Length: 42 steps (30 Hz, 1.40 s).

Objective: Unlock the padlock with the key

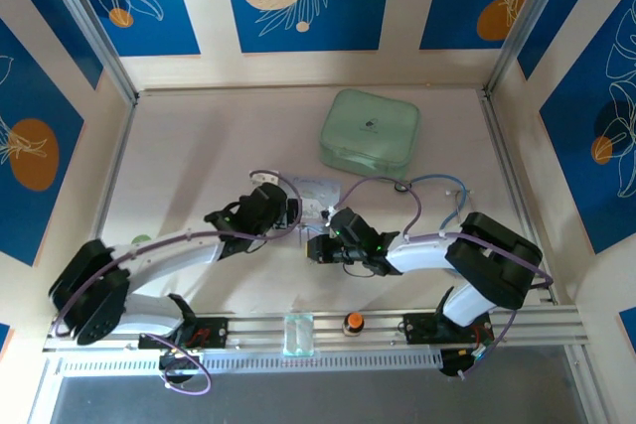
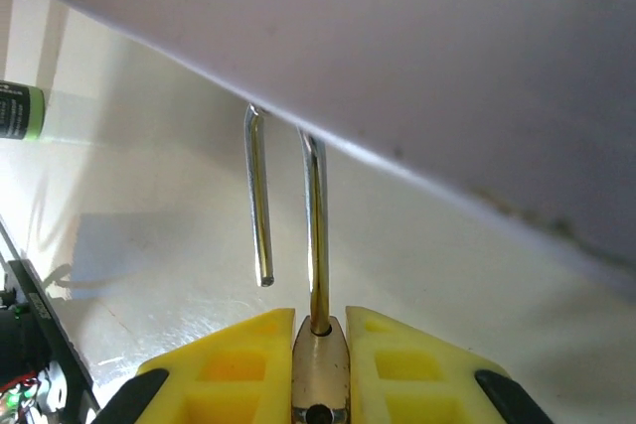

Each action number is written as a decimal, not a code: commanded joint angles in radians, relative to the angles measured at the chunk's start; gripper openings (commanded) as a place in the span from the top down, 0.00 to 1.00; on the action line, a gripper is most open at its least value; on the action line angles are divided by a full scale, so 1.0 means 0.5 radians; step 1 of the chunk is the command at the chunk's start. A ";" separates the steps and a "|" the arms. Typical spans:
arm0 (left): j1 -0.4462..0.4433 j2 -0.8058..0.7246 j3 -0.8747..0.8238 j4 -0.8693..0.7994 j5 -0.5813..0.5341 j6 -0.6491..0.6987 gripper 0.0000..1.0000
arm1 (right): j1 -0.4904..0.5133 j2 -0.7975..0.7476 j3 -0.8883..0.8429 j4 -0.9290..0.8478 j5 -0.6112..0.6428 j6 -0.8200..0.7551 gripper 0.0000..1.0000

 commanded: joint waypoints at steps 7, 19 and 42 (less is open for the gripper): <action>0.026 0.200 0.038 0.099 -0.098 0.072 0.22 | -0.028 0.063 -0.172 -0.016 0.075 0.377 0.85; -0.020 -0.118 -0.312 0.037 0.285 -0.316 0.41 | 0.094 -0.053 -0.212 -0.127 0.237 0.474 0.87; -0.269 -0.028 -0.102 -0.130 0.094 -0.316 0.27 | 0.071 -0.315 -0.364 -0.227 0.348 0.518 0.89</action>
